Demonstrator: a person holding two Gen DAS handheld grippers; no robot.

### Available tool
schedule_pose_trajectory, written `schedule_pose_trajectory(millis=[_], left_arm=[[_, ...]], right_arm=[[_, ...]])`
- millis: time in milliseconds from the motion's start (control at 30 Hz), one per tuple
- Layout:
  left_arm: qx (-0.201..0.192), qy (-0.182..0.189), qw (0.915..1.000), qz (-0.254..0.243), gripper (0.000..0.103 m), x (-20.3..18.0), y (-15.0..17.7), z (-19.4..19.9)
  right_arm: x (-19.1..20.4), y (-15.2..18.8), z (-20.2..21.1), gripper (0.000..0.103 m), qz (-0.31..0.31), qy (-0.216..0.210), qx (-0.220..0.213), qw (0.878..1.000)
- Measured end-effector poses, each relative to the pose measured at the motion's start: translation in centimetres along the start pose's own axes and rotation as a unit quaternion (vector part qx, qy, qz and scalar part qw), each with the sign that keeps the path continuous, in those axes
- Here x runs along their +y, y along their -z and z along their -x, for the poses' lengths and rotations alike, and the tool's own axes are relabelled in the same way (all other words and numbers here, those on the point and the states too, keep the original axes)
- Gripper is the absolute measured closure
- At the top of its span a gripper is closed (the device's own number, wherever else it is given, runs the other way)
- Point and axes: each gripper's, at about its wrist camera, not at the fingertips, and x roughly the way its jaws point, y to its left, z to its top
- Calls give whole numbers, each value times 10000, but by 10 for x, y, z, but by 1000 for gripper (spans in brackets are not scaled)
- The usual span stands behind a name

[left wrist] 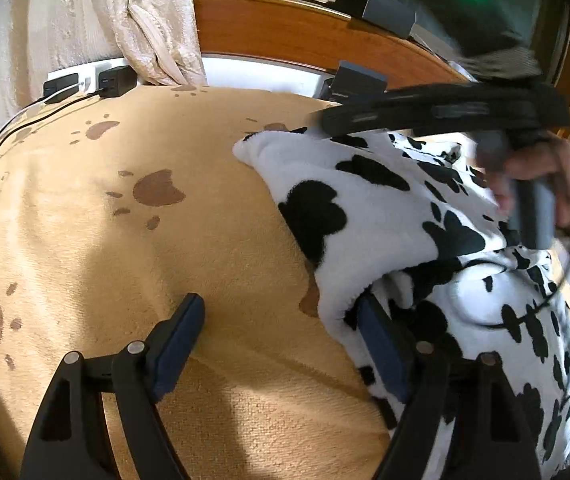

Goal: Fold clothes

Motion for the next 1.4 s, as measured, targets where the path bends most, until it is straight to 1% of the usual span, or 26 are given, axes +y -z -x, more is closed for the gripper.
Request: schedule_pose_trajectory(millis=[67, 167, 267, 367, 400, 467, 533, 633, 667, 733, 800, 867, 900, 933, 967, 1033, 1167, 1233, 1300, 1333, 1400], left_arm=[[-44, 17, 10000, 37, 21, 3, 0, 1], [-210, 79, 9996, 155, 21, 9, -2, 7], [-514, 212, 9978, 359, 21, 18, -5, 17], [-937, 242, 9933, 638, 21, 25, -9, 32], [-1010, 258, 9920, 706, 21, 24, -12, 36], [-1017, 375, 9916, 700, 19, 13, -23, 40], [-875, 452, 9939, 487, 18, -10, -35, 37], [-415, 533, 9977, 19, 15, -57, -58, 11], [-277, 470, 9985, -53, 15, -63, -58, 0], [-6, 320, 9993, -174, 15, -72, -55, -22], [265, 169, 9991, -296, 15, -82, -53, -45], [536, 18, 9977, -417, 15, -92, -51, -67], [491, 4, 9975, -504, 16, -93, -47, -67], [422, -1, 9973, -595, 16, -93, -42, -65], [353, -7, 9970, -685, 16, -94, -38, -64], [332, 0, 9969, -716, 16, -94, -35, -62], [396, 4, 9965, -733, 15, -96, -37, -60], [443, -4, 9965, -709, 15, -97, -41, -56], [350, 29, 9971, -682, 15, -99, -48, -48], [293, 57, 9972, -684, 15, -100, -53, -46], [216, 66, 9974, -683, 13, -104, -63, -45]], right_arm=[[-18, 20, 26, 39, -299, 200, -92, 9993], [-45, 60, 61, 39, -684, 610, -143, 9957], [-68, 107, 92, 39, -1018, 1038, -128, 9893], [-89, 148, 115, 39, -1475, 1326, -108, 9801], [-96, 161, 124, 39, -1643, 1405, -103, 9763], [-108, 182, 140, 39, -1915, 1562, -109, 9689], [-117, 197, 154, 39, -2129, 1690, -156, 9622], [-125, 201, 168, 39, -2352, 1769, -402, 9549], [-125, 199, 169, 39, -2344, 1717, -460, 9557], [-122, 195, 163, 39, -2186, 1601, -434, 9616], [-120, 196, 152, 39, -2043, 1549, -280, 9662], [-121, 207, 134, 39, -1945, 1488, 74, 9695], [-121, 213, 126, 39, -1896, 1449, 228, 9708], [-121, 220, 123, 39, -1835, 1393, 247, 9728], [-120, 226, 125, 39, -1736, 1347, 102, 9755], [-118, 232, 128, 39, -1622, 1264, -9, 9786], [-117, 236, 130, 38, -1561, 1238, -115, 9799], [-120, 235, 135, 38, -1648, 1113, -124, 9799], [-130, 235, 143, 37, -1887, 964, -217, 9770], [-136, 234, 151, 37, -2063, 954, -359, 9732], [-149, 231, 170, 37, -2360, 1075, -667, 9635]])
